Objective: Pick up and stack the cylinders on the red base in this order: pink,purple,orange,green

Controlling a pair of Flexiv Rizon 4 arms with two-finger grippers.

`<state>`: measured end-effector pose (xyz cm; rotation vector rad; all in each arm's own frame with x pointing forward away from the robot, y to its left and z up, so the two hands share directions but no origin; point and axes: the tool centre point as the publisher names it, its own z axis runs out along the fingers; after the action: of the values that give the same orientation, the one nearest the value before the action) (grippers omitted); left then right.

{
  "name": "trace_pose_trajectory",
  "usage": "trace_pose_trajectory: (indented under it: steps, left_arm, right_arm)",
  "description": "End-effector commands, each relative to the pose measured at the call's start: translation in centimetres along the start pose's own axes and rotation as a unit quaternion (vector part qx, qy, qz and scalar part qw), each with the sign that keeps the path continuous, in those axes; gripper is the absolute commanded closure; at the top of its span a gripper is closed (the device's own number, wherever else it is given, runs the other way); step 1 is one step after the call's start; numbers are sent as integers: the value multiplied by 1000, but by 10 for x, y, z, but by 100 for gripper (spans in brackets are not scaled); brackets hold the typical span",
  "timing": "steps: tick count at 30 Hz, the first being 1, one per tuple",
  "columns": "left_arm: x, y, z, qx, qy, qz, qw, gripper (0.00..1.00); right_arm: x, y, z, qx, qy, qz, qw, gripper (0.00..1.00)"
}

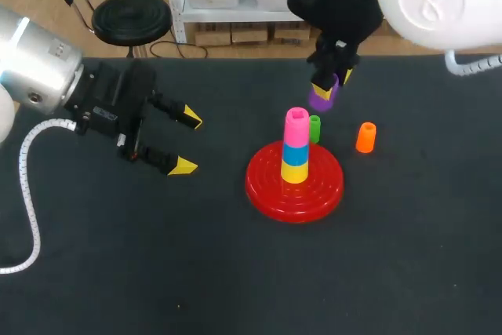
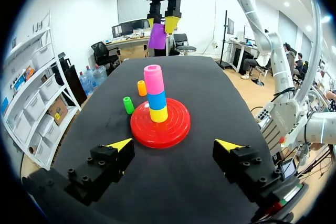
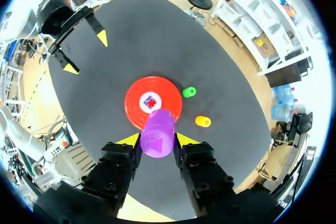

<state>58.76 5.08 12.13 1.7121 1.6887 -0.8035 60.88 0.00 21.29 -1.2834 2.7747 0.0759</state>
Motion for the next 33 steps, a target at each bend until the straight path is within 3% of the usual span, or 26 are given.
trace_pose_trajectory:
  steps: [1, 11, 33]
  left_arm:
    - [1, 0, 1, -1, -1, 1, 1000, 0]
    - [1, 0, 1, -1, -1, 1, 1000, 0]
    - [1, 0, 1, -1, -1, 1, 1000, 0]
  right_arm:
    - [-13, 0, 4, -4, 34, -12, 999, 100]
    - [-26, 9, 18, -14, 50, -32, 998, 100]
    - [-30, 11, 35, -26, 79, -46, 995, 100]
